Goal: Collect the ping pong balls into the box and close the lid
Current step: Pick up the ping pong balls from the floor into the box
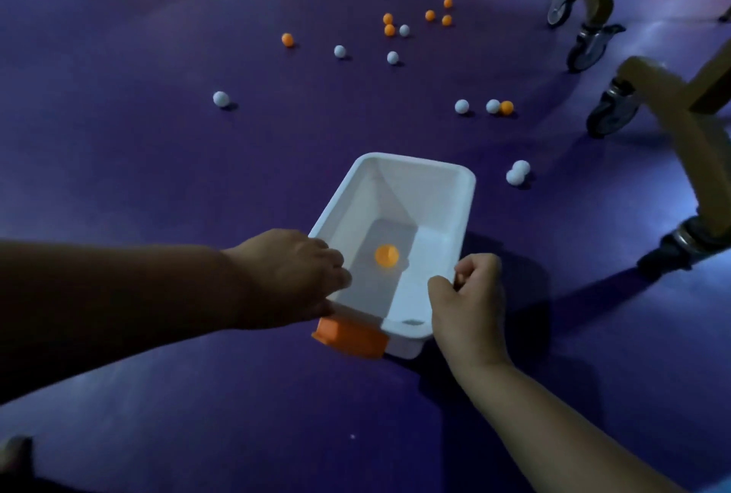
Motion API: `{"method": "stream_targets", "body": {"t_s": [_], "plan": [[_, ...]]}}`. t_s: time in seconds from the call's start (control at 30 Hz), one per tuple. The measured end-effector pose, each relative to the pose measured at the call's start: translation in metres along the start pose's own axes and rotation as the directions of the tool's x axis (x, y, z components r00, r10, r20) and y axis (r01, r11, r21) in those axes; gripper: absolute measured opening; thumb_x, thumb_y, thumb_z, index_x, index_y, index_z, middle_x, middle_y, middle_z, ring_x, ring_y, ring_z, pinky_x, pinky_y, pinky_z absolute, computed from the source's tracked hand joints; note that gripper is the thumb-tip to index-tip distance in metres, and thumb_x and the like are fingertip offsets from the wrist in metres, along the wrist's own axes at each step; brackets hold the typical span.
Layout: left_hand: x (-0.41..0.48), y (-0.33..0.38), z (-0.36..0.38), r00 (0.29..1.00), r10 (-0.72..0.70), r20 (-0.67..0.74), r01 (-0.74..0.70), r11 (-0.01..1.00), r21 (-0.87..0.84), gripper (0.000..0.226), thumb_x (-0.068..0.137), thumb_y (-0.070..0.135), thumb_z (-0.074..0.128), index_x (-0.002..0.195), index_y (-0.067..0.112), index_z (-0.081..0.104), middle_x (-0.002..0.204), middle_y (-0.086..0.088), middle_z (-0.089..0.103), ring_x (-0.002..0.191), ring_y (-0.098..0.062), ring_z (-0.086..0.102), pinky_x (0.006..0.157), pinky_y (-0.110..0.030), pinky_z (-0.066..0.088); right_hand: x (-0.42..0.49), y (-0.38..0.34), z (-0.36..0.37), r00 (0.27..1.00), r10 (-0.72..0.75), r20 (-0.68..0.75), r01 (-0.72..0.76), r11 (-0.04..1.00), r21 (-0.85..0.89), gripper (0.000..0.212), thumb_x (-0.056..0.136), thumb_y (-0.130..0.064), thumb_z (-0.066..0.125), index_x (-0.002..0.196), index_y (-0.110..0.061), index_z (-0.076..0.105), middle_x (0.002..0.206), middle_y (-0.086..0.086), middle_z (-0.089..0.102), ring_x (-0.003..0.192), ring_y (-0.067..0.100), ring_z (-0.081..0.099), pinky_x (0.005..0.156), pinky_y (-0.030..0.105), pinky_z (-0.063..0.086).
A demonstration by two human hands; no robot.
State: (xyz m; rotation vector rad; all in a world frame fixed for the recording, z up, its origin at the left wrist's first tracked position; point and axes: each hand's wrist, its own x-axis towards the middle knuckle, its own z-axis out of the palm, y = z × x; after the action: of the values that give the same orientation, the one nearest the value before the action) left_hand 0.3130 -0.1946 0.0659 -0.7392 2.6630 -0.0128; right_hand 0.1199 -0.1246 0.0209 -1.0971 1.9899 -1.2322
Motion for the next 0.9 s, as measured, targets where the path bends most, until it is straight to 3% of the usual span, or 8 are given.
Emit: {"method": "stream_targets", "body": {"t_s": [0.17, 0.23, 0.33, 0.4, 0.57, 0.67, 0.8, 0.9], "plan": [[-0.043, -0.059, 0.046, 0.985, -0.026, -0.168, 0.003, 0.991, -0.135, 0.028, 0.089, 0.046, 0.045, 0.107, 0.029, 0.059, 0.099, 0.007, 0.063, 0.091, -0.018, 0.061, 0.076, -0.035, 0.052, 0.008, -0.038, 0.061, 0.989, -0.001, 0.146, 0.014, 0.996, -0.087, 0.018, 0.084, -0.009, 0.051, 0.095, -0.012, 0.038, 0.078, -0.004, 0.046, 0.064, 0.009, 0.043, 0.049, 0.022, 0.034], [-0.060, -0.082, 0.063, 0.976, -0.079, -0.203, 0.046, 0.985, -0.165, 0.032, 0.087, 0.047, 0.038, 0.096, 0.028, 0.062, 0.088, 0.007, 0.064, 0.079, -0.018, 0.064, 0.067, -0.032, 0.052, 0.011, -0.054, 0.094, 0.985, -0.027, 0.172, 0.051, 0.990, -0.132, 0.017, 0.084, -0.010, 0.051, 0.094, -0.013, 0.037, 0.076, -0.004, 0.046, 0.063, 0.009, 0.043, 0.050, 0.025, 0.034], [-0.081, -0.115, 0.088, 0.956, -0.167, -0.241, 0.103, 0.961, -0.256, 0.049, 0.086, 0.049, 0.019, 0.097, 0.026, 0.062, 0.090, 0.006, 0.064, 0.081, -0.018, 0.063, 0.070, -0.035, 0.052, 0.015, -0.075, 0.152, 0.978, -0.048, 0.202, 0.086, 0.980, -0.182, 0.017, 0.084, -0.010, 0.050, 0.094, -0.013, 0.037, 0.075, -0.005, 0.046, 0.063, 0.009, 0.043, 0.051, 0.026, 0.034], [-0.095, -0.135, 0.109, 0.926, -0.243, -0.290, 0.144, 0.935, -0.323, 0.048, 0.089, 0.045, 0.017, 0.098, 0.027, 0.061, 0.090, 0.007, 0.064, 0.081, -0.017, 0.062, 0.070, -0.036, 0.051, 0.016, -0.086, 0.191, 0.971, -0.048, 0.232, 0.096, 0.975, -0.200, 0.017, 0.085, -0.010, 0.049, 0.095, -0.013, 0.036, 0.076, -0.005, 0.045, 0.061, 0.010, 0.042, 0.050, 0.027, 0.034], [-0.127, -0.182, 0.156, 0.847, -0.390, -0.363, 0.249, 0.892, -0.378, 0.012, 0.088, 0.027, 0.053, 0.084, 0.024, 0.064, 0.072, 0.007, 0.064, 0.064, -0.018, 0.060, 0.055, -0.031, 0.048, 0.018, -0.105, 0.279, 0.960, -0.028, 0.279, 0.102, 0.961, -0.256, 0.017, 0.084, -0.012, 0.047, 0.095, -0.017, 0.035, 0.078, -0.005, 0.046, 0.068, 0.018, 0.047, 0.062, 0.041, 0.043], [-0.139, -0.204, 0.175, 0.804, -0.458, -0.379, 0.306, 0.865, -0.397, 0.006, 0.078, 0.021, 0.070, 0.082, 0.023, 0.065, 0.069, 0.005, 0.063, 0.061, -0.020, 0.060, 0.055, -0.032, 0.049, 0.017, -0.111, 0.317, 0.959, -0.007, 0.283, 0.085, 0.960, -0.265, 0.015, 0.085, -0.011, 0.044, 0.096, -0.018, 0.037, 0.078, -0.002, 0.047, 0.061, 0.016, 0.043, 0.057, 0.038, 0.039], [-0.152, -0.226, 0.194, 0.773, -0.514, -0.372, 0.352, 0.835, -0.422, 0.013, 0.070, 0.017, 0.074, 0.076, 0.022, 0.063, 0.064, 0.004, 0.060, 0.058, -0.022, 0.057, 0.054, -0.030, 0.042, 0.013, -0.116, 0.352, 0.956, -0.025, 0.291, 0.109, 0.954, -0.279, 0.021, 0.086, -0.007, 0.044, 0.104, -0.018, 0.044, 0.105, 0.001, 0.053, 0.078, 0.018, 0.051, 0.068, 0.033, 0.042], [-0.157, -0.232, 0.206, 0.739, -0.509, -0.441, 0.310, 0.838, -0.449, 0.009, 0.073, 0.020, 0.060, 0.081, 0.022, 0.064, 0.068, 0.002, 0.062, 0.064, -0.025, 0.060, 0.059, -0.032, 0.042, 0.014, -0.113, 0.369, 0.968, -0.068, 0.240, 0.139, 0.947, -0.291, 0.035, 0.084, -0.001, 0.047, 0.116, -0.013, 0.050, 0.119, 0.008, 0.057, 0.100, 0.024, 0.054, 0.076, 0.024, 0.036]]}}
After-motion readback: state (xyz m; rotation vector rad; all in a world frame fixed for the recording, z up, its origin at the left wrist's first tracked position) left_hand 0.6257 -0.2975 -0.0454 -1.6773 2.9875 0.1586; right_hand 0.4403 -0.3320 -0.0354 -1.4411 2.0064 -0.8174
